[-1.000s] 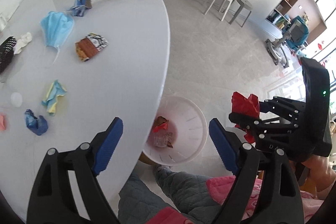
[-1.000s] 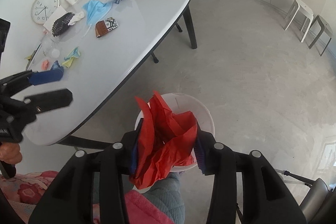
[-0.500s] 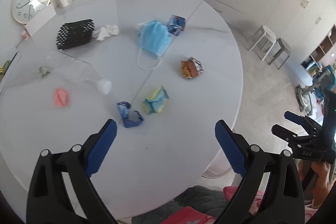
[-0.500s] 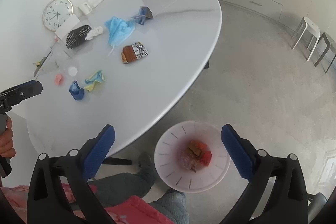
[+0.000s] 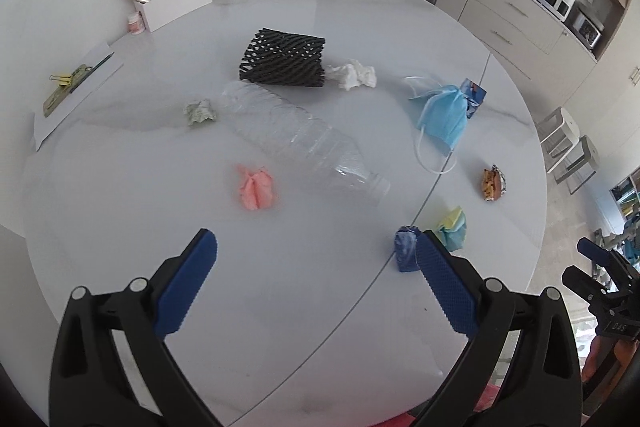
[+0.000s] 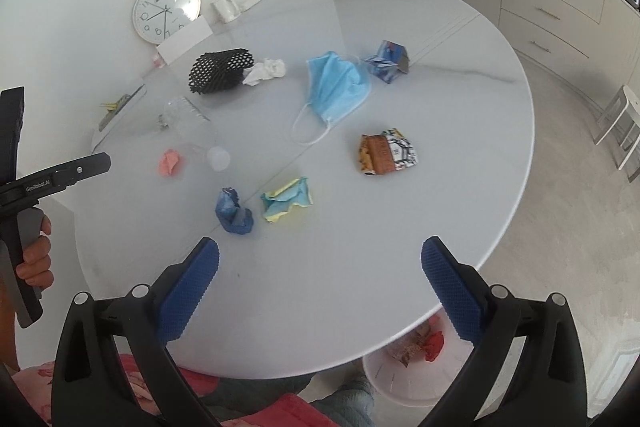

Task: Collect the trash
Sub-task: 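Grasp the pink tissue with the left tool while the right tool grasps the blue crumpled paper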

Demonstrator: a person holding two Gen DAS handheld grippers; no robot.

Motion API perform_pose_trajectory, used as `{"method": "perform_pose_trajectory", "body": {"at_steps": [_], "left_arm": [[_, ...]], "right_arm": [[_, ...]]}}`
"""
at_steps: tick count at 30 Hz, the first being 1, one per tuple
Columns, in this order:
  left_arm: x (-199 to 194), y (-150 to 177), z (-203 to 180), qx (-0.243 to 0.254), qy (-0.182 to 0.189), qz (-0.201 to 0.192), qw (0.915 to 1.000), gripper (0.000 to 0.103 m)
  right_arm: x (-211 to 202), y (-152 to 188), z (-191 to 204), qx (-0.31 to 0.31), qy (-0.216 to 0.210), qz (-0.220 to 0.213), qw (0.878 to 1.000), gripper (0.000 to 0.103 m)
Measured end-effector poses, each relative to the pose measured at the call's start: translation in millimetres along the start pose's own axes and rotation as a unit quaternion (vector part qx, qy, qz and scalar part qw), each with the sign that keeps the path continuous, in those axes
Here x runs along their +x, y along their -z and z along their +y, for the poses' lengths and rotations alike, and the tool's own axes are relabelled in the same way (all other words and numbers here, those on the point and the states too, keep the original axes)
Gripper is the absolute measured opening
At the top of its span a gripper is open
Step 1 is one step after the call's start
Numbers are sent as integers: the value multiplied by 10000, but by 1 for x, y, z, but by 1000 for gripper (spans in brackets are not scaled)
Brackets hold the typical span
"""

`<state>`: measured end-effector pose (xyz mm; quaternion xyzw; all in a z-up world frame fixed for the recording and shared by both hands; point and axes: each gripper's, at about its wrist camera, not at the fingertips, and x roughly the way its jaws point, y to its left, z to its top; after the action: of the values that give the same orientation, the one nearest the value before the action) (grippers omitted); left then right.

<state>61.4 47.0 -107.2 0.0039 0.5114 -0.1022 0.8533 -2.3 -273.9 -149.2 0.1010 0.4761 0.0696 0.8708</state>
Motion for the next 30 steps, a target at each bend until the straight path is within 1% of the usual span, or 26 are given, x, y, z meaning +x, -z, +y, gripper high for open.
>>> {"method": "perform_pose_trajectory", "body": {"at_steps": [6,9,13,16,18,22,23,26,27,28,29,30], "left_arm": [[23,-4,29,78,-72,39,9999,95],[41,-10,40,114,-27,118,9999,95],[71,-18,49,213,46,311,9993,95],[95,-22,48,421,71,464,9980,93],[110,-24,46,536,93,575,9969,88],[137,-28,47,624,142,771,9950,81],[141,-29,48,632,173,807,9946,78],[154,-30,48,688,248,955,9927,65],[157,-30,49,703,254,987,9923,60],[161,-30,49,734,215,1041,9916,56],[163,-30,49,776,168,1044,9914,48],[162,-30,49,820,164,981,9917,42]], "right_arm": [[29,-13,44,-201,-145,120,9996,101],[45,-16,69,-400,-219,127,9989,101],[71,-15,93,-590,-257,166,9978,100],[95,-15,104,-641,-226,371,9970,87],[109,-15,107,-597,-144,461,9970,83],[133,-17,108,-520,29,658,9965,75],[138,-19,109,-529,92,696,9961,73],[153,-20,110,-560,261,838,9946,65],[157,-20,110,-560,272,903,9940,59],[161,-20,110,-567,275,967,9933,48],[164,-19,109,-581,289,1027,9926,43],[165,-19,109,-583,259,1073,9922,32]]}}
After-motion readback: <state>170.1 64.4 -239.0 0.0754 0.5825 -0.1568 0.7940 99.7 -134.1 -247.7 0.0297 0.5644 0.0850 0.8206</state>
